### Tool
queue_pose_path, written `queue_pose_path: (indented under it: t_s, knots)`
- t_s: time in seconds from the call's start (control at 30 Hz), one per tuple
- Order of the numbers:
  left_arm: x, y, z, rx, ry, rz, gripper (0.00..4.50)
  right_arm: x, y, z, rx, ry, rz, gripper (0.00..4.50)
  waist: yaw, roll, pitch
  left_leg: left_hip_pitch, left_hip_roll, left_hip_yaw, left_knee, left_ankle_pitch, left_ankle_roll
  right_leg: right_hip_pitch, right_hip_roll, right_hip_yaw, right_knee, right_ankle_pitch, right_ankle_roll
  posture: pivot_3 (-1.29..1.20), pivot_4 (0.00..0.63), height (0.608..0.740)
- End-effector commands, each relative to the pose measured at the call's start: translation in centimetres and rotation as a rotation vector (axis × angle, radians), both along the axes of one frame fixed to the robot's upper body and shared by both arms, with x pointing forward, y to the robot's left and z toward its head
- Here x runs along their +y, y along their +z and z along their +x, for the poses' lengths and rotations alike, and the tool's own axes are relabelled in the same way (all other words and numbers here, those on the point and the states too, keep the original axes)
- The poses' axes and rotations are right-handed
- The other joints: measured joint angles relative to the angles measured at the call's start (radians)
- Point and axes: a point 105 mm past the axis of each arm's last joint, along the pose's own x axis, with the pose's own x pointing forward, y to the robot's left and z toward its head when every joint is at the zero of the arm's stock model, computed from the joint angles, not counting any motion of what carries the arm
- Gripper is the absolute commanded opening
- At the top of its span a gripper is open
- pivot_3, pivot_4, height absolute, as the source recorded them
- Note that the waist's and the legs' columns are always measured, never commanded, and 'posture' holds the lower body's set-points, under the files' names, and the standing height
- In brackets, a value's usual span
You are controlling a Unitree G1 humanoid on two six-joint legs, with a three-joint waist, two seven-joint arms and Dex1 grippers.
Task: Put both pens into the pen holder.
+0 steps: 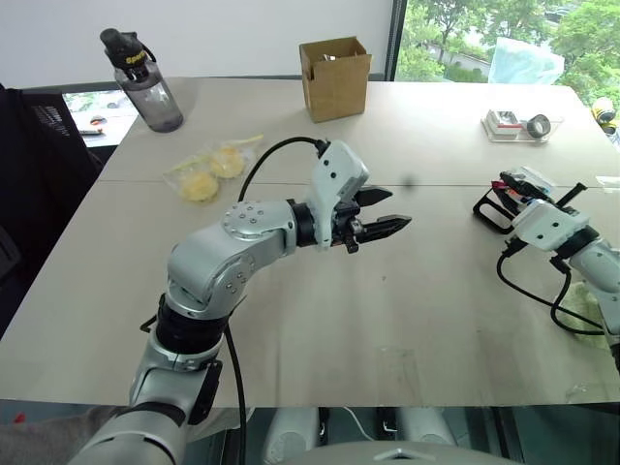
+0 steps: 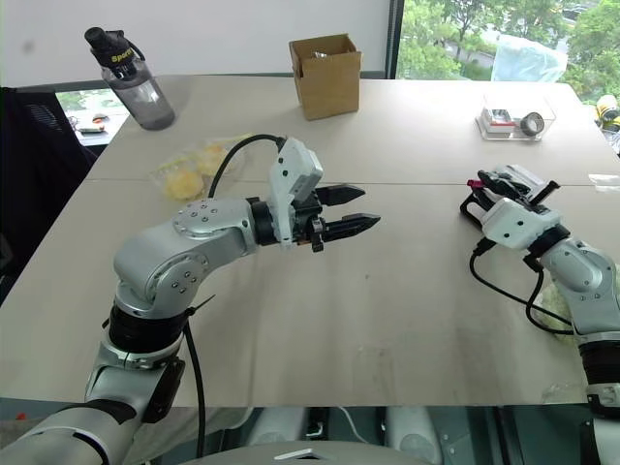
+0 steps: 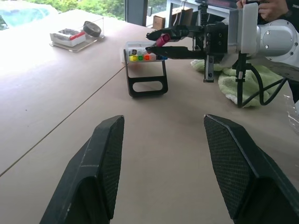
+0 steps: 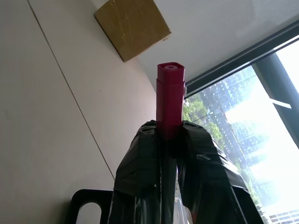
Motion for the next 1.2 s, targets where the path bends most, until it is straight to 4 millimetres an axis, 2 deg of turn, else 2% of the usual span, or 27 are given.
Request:
queue_pose_path:
  t_s: [0.03, 0.2, 0.27, 0.3, 0.37, 0.43, 0.53, 0.73, 0.87, 0.97, 1.0, 1.1, 1.2]
  knots:
    - [-0.1, 1.4, -1.0, -0.058, -0.021, -0.039, 2.75, -1.1, 1.3, 0.3, -0.054, -0.028, -0.009, 0.06, 0.000, 0.000, 0.000, 0.000, 0.000, 0.000, 0.000, 0.000, 0.000, 0.000, 0.000, 0.000, 0.000, 0.000, 0.000, 0.00, 0.150, 0.736]
    - [-0.2, 1.6, -1.3, -0.061, -0.024, -0.041, 2.75, -2.2, 0.8, 0.9, -0.041, -0.065, -0.013, 0.06, -0.001, 0.000, 0.000, 0.000, 0.000, 0.000, 0.000, 0.000, 0.000, 0.000, -0.001, 0.000, 0.000, 0.000, 0.000, 0.00, 0.150, 0.736]
    - [-0.1, 1.7, -1.3, -0.062, -0.021, -0.039, 2.82, -2.9, 0.5, 1.1, -0.022, -0.095, -0.031, 1.07, -0.001, 0.000, 0.000, 0.000, 0.000, 0.000, 0.000, 0.000, -0.001, 0.000, -0.001, 0.000, 0.000, 0.000, 0.000, 0.00, 0.150, 0.736]
    - [-0.1, 1.7, -1.3, -0.062, -0.019, -0.038, 2.82, -3.2, 0.6, 1.2, -0.027, -0.103, -0.038, 1.25, -0.001, 0.000, 0.000, 0.000, 0.000, 0.000, 0.000, 0.000, -0.001, 0.000, -0.001, 0.000, 0.000, 0.000, 0.000, 0.00, 0.150, 0.736]
    - [0.0, 1.7, -1.3, -0.063, -0.016, -0.035, 2.82, -3.4, 0.7, 1.2, -0.043, -0.114, -0.047, 2.22, -0.001, 0.000, 0.000, 0.000, 0.000, 0.000, 0.000, 0.000, -0.001, 0.000, -0.001, 0.000, 0.000, 0.000, 0.000, 0.00, 0.150, 0.736]
    - [0.0, 1.7, -1.3, -0.064, -0.012, -0.033, 2.82, -3.7, 0.9, 1.3, -0.054, -0.128, -0.050, 2.95, -0.001, 0.000, 0.000, 0.001, 0.000, 0.000, 0.000, 0.000, -0.001, 0.000, -0.001, 0.000, 0.000, 0.000, 0.000, 0.00, 0.150, 0.736]
    - [0.0, 1.8, -1.2, -0.066, -0.011, -0.032, 2.82, -3.9, 1.2, 1.4, -0.066, -0.138, -0.051, 4.43, -0.001, 0.000, 0.000, 0.001, 0.000, 0.000, 0.000, 0.001, -0.001, 0.000, -0.001, 0.000, 0.001, 0.000, 0.000, 0.00, 0.150, 0.736]
    - [0.0, 2.0, -1.0, -0.073, -0.013, -0.032, 2.82, -3.3, 1.6, 1.1, -0.084, -0.117, -0.059, 4.43, -0.002, 0.000, 0.000, 0.001, 0.000, 0.000, 0.000, 0.001, -0.002, 0.000, -0.001, 0.001, 0.001, 0.000, 0.000, 0.00, 0.150, 0.736]
    - [0.2, 1.8, -0.8, -0.070, -0.013, -0.022, 2.82, -1.5, 5.1, 1.2, -0.121, -0.076, 0.097, 4.43, -0.007, 0.000, 0.000, 0.001, 0.001, 0.000, 0.000, 0.001, -0.002, 0.000, -0.001, 0.001, 0.001, 0.000, 0.000, 0.00, 0.150, 0.736]
    - [1.6, 1.0, -0.7, -0.064, -0.001, 0.010, 2.82, 1.4, 6.3, 0.7, 0.007, 0.047, 0.233, 4.43, -0.012, 0.001, 0.000, 0.002, 0.001, 0.000, 0.000, 0.002, -0.003, 0.000, -0.001, 0.001, 0.002, 0.000, 0.000, 0.00, 0.150, 0.736]
    - [1.9, 0.9, -0.9, -0.070, -0.010, 0.014, 2.82, 2.5, 6.2, 0.3, 0.077, 0.106, 0.277, 4.43, -0.014, 0.001, 0.000, 0.002, 0.001, -0.001, 0.000, 0.002, -0.004, 0.000, -0.001, 0.001, 0.003, 0.000, 0.000, 0.00, 0.150, 0.736]
    - [2.7, 0.1, -2.3, -0.114, -0.083, 0.000, 2.82, 6.9, 3.3, -2.7, 0.374, 0.326, 0.328, 4.43, -0.016, 0.001, 0.000, 0.003, 0.002, -0.002, 0.000, 0.002, -0.004, 0.001, -0.001, 0.000, 0.005, 0.000, 0.000, 0.00, 0.150, 0.736]
    - [3.6, -1.3, -2.4, -0.088, -0.064, -0.022, 2.82, 9.1, 0.7, -5.2, 0.542, 0.430, 0.392, 4.43, -0.007, 0.001, 0.000, 0.003, 0.002, -0.002, 0.000, 0.002, -0.004, 0.002, -0.002, -0.001, 0.004, 0.000, -0.001, 0.00, 0.150, 0.736]
